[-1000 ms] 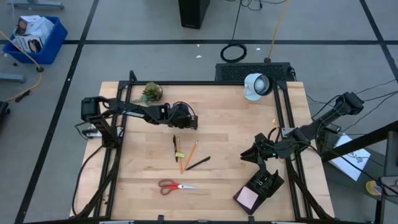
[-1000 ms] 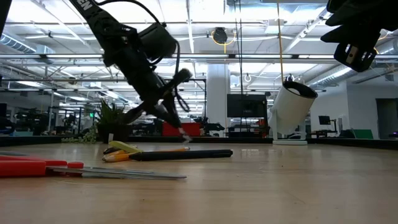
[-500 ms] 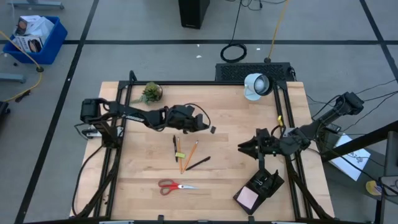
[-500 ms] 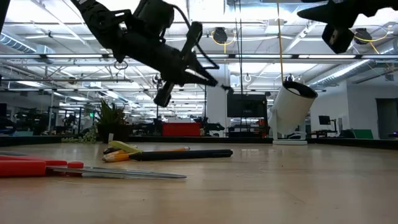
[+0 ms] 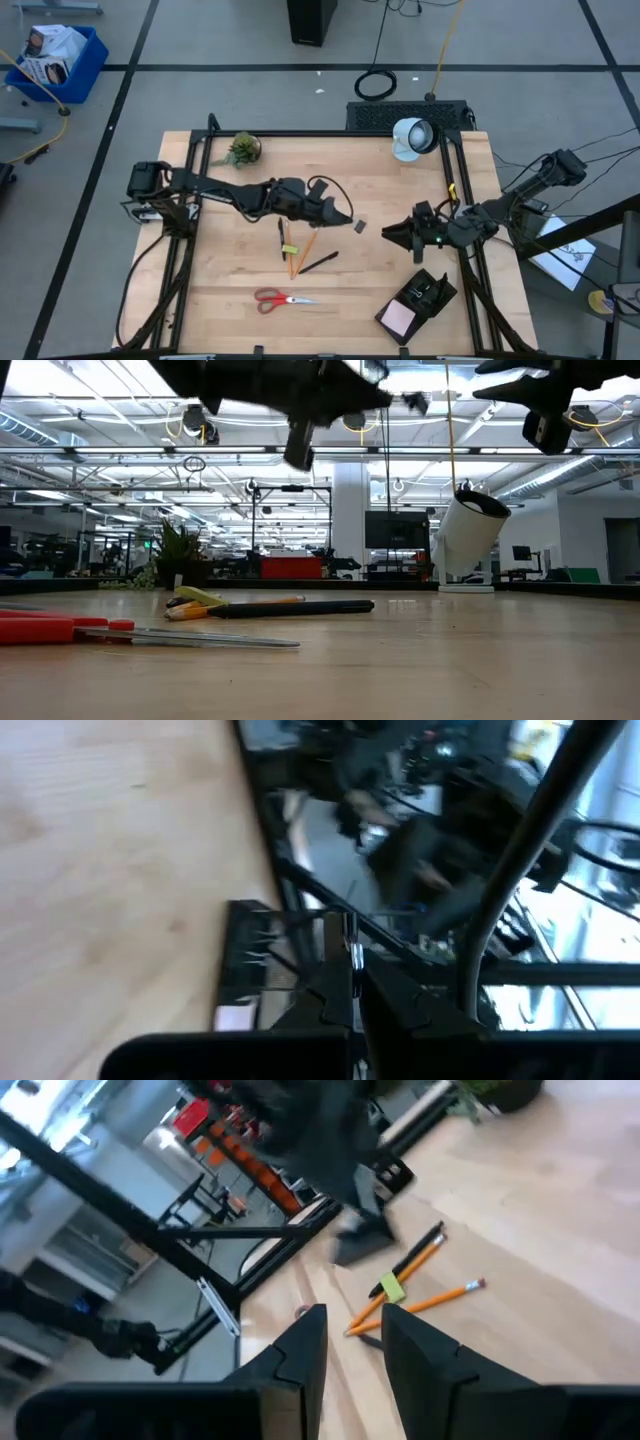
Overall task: Pick and place office supplies into organizer
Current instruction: Put the black clip binder into the desk organizer
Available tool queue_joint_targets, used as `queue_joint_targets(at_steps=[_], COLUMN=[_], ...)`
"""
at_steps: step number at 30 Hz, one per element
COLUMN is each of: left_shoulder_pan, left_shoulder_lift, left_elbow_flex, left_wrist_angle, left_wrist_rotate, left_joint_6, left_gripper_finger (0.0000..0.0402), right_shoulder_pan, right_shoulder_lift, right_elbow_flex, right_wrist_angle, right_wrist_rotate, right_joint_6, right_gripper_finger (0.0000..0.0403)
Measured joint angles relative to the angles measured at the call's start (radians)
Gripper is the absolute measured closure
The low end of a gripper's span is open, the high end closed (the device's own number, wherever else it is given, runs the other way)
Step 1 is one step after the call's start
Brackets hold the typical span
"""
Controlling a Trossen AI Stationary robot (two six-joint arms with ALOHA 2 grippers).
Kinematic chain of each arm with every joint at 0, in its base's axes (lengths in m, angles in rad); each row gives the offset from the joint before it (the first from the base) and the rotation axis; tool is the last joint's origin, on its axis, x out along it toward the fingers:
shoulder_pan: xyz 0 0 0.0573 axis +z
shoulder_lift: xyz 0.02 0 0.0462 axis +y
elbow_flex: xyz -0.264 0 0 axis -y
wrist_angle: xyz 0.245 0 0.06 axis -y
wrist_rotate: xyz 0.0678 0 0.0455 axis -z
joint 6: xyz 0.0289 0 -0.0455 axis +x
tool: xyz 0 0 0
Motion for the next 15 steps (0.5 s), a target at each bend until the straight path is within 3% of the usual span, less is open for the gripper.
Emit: queue_joint_targets(at_steps=[3, 10, 15], left_shoulder_pan=[-0.010, -0.015, -0.015], left_shoulder_lift=[0.000, 0.000, -0.001], left_elbow_flex=[0.043, 0.119, 0.143], left_wrist_angle=[-0.012, -0.151, -0.160], left_wrist_rotate=[-0.002, -0.003, -0.001], left_joint_6=[0.036, 0.122, 0.161], left_gripper_finger=[0.0391, 0.0394, 0.0395], right_shoulder_pan=[-0.004, -0.004, -0.004], right_shoulder_lift=[0.000, -0.085, -0.161], right_elbow_flex=[0.000, 0.000, 0.000], right_wrist_angle=[-0.010, 0.016, -0.068], right_wrist_rotate=[-0.015, -0.079, -0.135], right_joint_6=[0.065, 0.050, 0.168], right_gripper_finger=[0.0314, 0.0314, 0.0312])
